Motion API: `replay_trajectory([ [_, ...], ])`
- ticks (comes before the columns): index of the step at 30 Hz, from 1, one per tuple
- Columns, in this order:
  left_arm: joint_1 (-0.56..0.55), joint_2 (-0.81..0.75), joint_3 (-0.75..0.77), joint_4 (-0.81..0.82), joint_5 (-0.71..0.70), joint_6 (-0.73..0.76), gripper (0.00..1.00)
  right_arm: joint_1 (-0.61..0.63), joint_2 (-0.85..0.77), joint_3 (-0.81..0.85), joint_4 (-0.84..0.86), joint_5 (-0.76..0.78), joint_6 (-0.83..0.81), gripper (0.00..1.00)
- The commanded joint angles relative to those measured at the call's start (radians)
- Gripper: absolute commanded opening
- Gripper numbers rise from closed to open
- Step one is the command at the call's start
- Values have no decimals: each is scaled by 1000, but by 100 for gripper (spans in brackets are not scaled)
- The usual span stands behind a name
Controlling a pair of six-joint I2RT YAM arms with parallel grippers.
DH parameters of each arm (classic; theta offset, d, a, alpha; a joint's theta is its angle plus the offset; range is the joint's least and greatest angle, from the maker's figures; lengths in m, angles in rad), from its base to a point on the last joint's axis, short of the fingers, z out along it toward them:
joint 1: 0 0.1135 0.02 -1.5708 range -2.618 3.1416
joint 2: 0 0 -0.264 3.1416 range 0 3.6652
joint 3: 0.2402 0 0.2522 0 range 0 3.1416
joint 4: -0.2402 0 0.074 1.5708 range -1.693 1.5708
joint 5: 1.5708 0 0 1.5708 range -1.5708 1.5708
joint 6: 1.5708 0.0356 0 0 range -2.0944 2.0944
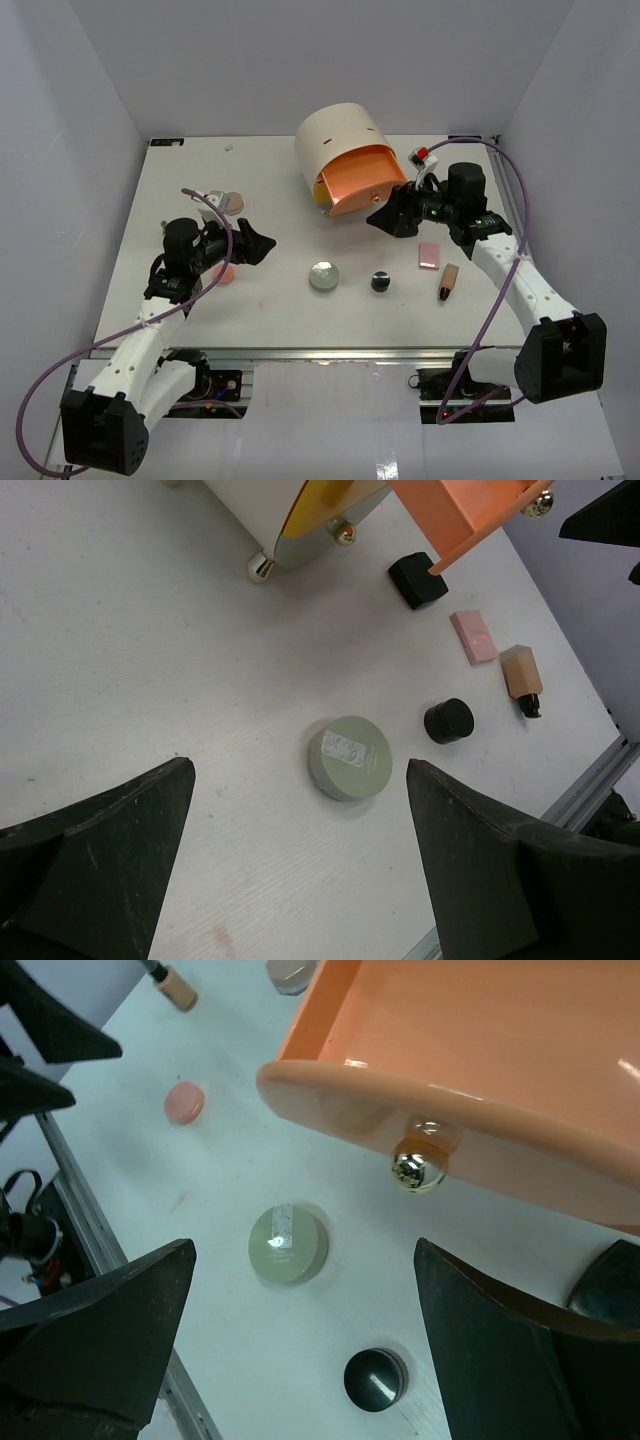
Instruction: Organize the makeup
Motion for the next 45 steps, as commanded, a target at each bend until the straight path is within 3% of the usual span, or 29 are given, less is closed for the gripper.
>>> replay_trajectory([
  [1,-23,35,53,-9,49,-2,98,-16,-61,-10,-88,-145,-227,98],
  [8,-155,101,100,-102,-37,0,95,-21,-168,-44,-344,-195,-561,98],
  [12,-245,122,129,-175,-119,-28,95,-20,-212,-107,-401,-190,-666,98],
  [18,-382,117,163,-274,-257,-30,95,27,-205,-195,-446,-55,-803,98],
  [23,-388,55,153,-283,-281,-4,98,175,-151,-255,-370,210,-814,99],
  [26,-387,38,130,-267,-289,0,98,239,-116,-286,-292,346,-769,91],
  [30,-388,30,100,-245,-292,4,98,285,-44,-293,-195,483,-717,90],
  [39,-388,21,99,-240,-294,10,98,315,115,-225,-155,535,-666,90],
  [44,-388,12,97,-237,-294,10,98,318,147,-228,-146,509,-671,99],
  [45,-388,11,97,-236,-293,10,98,318,152,-228,-145,499,-675,96],
])
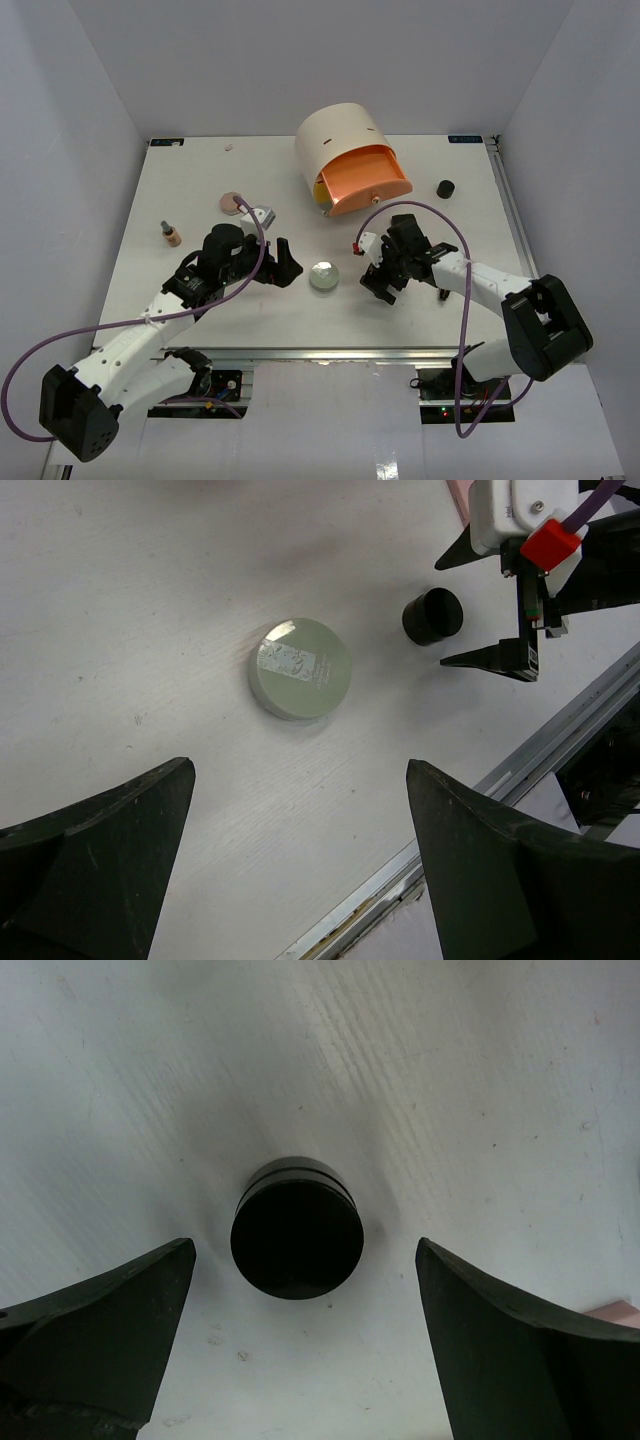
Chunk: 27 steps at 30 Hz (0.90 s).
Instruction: Organize the makeup
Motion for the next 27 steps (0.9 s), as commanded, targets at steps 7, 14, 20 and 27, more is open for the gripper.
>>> replay_trajectory([
  [7,-1,-42,-7,23,-2,8,98,7,46,45,45,-65,-27,70],
  [14,1,-67,-13,29,-4,5,98,7,74,66,38,-72,-40,51],
  [20,0,-76,-12,33,0,4,98,6,39,114,-56,-160,-100,22],
  [27,1,-91,-15,37,3,3,98,6,-211,284,-336,-483,-271,20],
])
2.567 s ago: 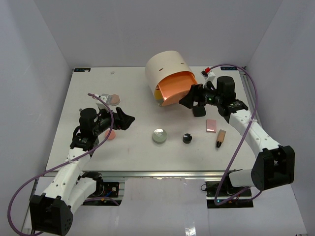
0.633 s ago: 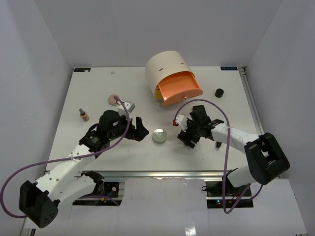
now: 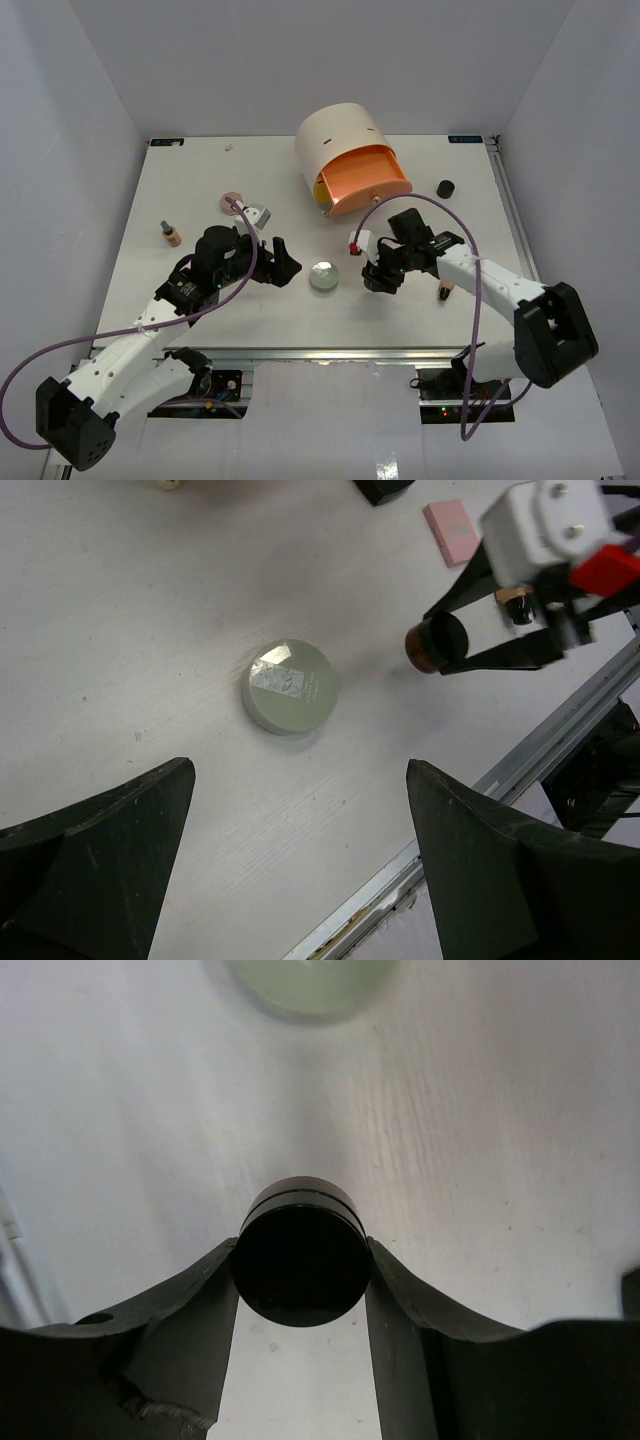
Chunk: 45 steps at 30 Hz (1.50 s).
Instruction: Organize the makeup
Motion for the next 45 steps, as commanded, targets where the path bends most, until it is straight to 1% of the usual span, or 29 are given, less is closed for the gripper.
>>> replay_trajectory([
  [1,1,-31,-13,26,3,3,98,4,-189,198,-172,-260,-113,19],
  [4,1,-30,-14,27,4,3,98,3,-202,325,-180,-251,-66,14],
  [7,1,-28,-16,29,3,3,98,2,-165,460,-151,-199,16,12],
  [10,1,-26,-14,29,3,3,98,-13,-91,600,-51,-60,150,8],
  [13,-1,-25,-14,27,1,3,98,-45,3,724,13,55,230,8],
  [16,1,-22,-16,30,1,3,98,-73,119,807,39,117,300,10],
  [20,0,-18,-14,30,3,5,98,-78,214,877,62,116,340,12],
  [24,1,-22,-14,30,7,5,98,-79,298,905,62,128,351,14],
  [30,0,-31,-16,36,15,5,98,-79,328,898,61,123,345,20],
  [34,1,-32,-13,38,29,5,98,-77,352,885,61,120,340,29],
  [37,1,-34,-14,40,30,5,98,-79,375,888,59,111,342,40],
  [41,1,-37,-14,41,32,5,98,-79,393,897,55,109,343,44],
  [44,1,-37,-15,41,33,5,98,-78,396,900,54,108,343,53],
  [45,1,-37,-14,41,33,5,98,-79,397,901,53,108,343,55],
])
